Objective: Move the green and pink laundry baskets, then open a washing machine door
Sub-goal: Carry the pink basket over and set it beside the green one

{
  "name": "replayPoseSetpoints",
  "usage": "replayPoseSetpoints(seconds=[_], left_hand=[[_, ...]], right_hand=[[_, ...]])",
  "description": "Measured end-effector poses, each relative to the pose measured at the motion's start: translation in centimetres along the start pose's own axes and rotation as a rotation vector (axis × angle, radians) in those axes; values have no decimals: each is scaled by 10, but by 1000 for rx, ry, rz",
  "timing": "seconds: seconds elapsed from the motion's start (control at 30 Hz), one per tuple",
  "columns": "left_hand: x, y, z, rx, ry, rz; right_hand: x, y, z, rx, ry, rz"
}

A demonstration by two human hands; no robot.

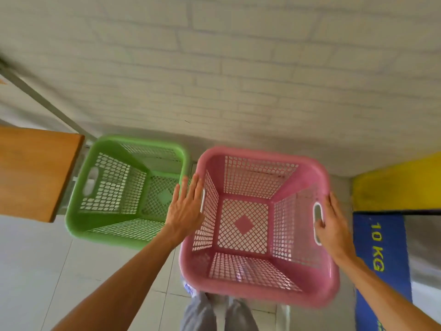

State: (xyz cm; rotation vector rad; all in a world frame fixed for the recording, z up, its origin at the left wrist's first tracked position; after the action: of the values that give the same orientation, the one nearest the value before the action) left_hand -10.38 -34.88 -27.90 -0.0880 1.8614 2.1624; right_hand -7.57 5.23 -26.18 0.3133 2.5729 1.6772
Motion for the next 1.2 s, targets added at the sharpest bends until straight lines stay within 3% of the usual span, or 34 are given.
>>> replayPoseSetpoints(seconds=[0.4, 0.83, 1.2], left_hand=[[50, -95, -35, 4, 13, -33], [71, -115, -32, 63, -29, 20], [69, -117, -33, 84, -24, 8]], right_hand=[[8, -114, 26, -51, 65, -5], [16, -135, 44, -87, 105, 29], [13, -143, 56, -168, 151, -38]])
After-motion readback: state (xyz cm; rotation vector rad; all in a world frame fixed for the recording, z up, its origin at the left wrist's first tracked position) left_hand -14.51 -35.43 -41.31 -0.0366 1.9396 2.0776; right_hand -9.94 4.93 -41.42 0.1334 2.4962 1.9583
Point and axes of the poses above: each hand's wrist, its own x-axis towards the middle knuckle, its own y-axis out of the back of the hand, z = x × y, the point moved 9 cm from there along x, towards the middle knuckle, and after that the axes turned 9 degrees about z, right-handed, at the moved point
